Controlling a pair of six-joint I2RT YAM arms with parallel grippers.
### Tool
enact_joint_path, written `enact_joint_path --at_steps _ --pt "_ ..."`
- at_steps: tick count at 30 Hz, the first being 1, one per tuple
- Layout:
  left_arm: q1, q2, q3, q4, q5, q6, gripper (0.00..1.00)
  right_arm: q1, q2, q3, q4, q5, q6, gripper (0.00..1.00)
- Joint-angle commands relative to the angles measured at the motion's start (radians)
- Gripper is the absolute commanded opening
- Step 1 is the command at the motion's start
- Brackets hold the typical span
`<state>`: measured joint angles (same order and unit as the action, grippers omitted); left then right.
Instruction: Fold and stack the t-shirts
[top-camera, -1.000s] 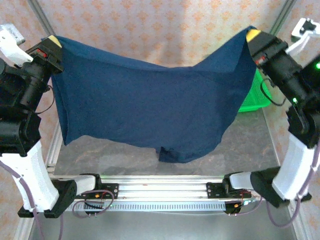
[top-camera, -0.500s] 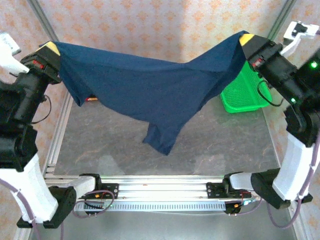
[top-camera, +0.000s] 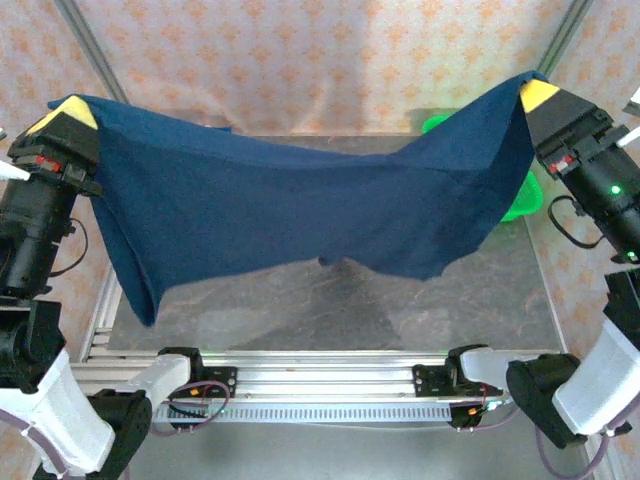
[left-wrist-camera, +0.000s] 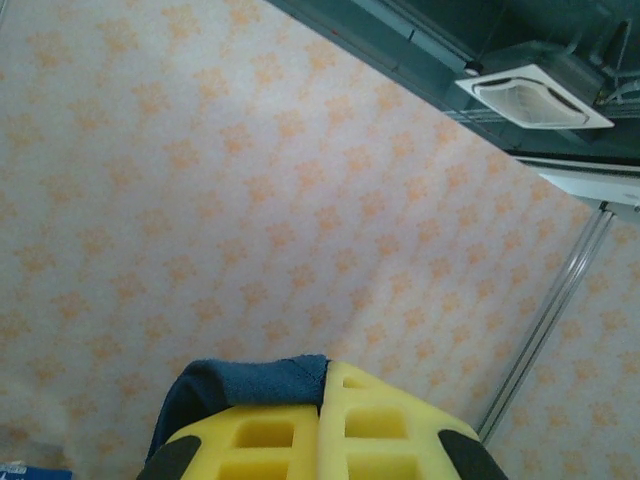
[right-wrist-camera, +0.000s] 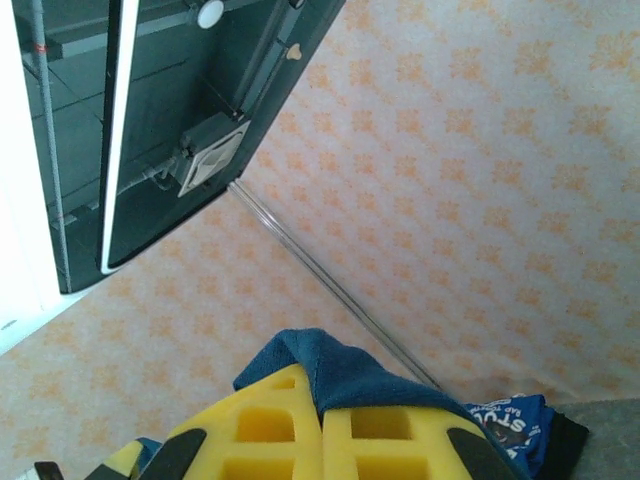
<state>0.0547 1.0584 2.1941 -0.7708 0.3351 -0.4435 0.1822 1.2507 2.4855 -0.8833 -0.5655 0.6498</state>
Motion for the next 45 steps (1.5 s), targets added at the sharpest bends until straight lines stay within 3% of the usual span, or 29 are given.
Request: enact_joint_path --at_steps 1,6,13,16,22,23,25,26,27,28,29,30,31,36,40,45 --pt "0.005 0.045 -0.030 0.079 -0.009 0.012 0.00 -0.006 0.072 0.028 0.013 0.002 -0.063 0.00" --pt "0.005 0.124 -0.077 0.121 -0.016 0.031 0.00 -0.032 0.201 0.073 0.011 -0.022 -0.110 0.00" --pt "0.004 0.234 -0.294 0.219 -0.059 0.073 0.00 -0.142 0.376 -0.051 0.118 -0.109 -0.121 0.00" --pt "0.005 0.334 -0.376 0.267 -0.101 0.110 0.00 -0.162 0.522 -0.034 0.142 -0.133 -0.149 0.00" --pt "0.005 0.642 -0.398 0.320 -0.188 0.166 0.00 -0.171 0.959 0.196 0.166 -0.131 -0.152 0.00" --pt "0.006 0.709 -0.373 0.320 -0.220 0.163 0.05 -0.171 1.030 0.221 0.205 -0.137 -0.133 0.00" --pt "0.009 0.855 -0.296 0.309 -0.247 0.153 0.14 -0.171 1.151 0.259 0.278 -0.109 -0.123 0.20" --pt "0.012 0.943 -0.229 0.293 -0.239 0.137 0.29 -0.171 1.197 0.263 0.325 -0.072 -0.115 0.34" --pt "0.016 1.009 -0.162 0.276 -0.233 0.114 0.55 -0.171 1.230 0.263 0.378 -0.050 -0.101 0.53" --pt "0.019 1.076 -0.077 0.238 -0.216 0.088 0.67 -0.171 1.258 0.265 0.431 -0.036 -0.084 0.67" --pt "0.020 1.133 0.016 0.196 -0.209 0.062 0.73 -0.171 1.271 0.274 0.454 -0.013 -0.078 0.74" --pt "0.022 1.159 0.074 0.168 -0.218 0.036 0.80 -0.171 1.268 0.281 0.456 -0.002 -0.080 0.76" --pt "0.023 1.162 0.109 0.164 -0.213 0.016 1.00 -0.171 1.251 0.283 0.441 -0.012 -0.093 0.78" --pt "0.048 1.039 0.164 0.079 -0.179 -0.032 1.00 -0.129 1.028 0.192 0.095 -0.015 -0.275 0.80" --pt "0.088 0.820 -0.042 0.001 -0.084 -0.052 1.00 -0.060 0.699 -0.215 -0.029 0.014 -0.349 0.81" --pt "0.146 0.523 -0.491 -0.021 0.042 -0.115 1.00 -0.023 0.246 -0.906 0.180 -0.060 -0.134 0.81"
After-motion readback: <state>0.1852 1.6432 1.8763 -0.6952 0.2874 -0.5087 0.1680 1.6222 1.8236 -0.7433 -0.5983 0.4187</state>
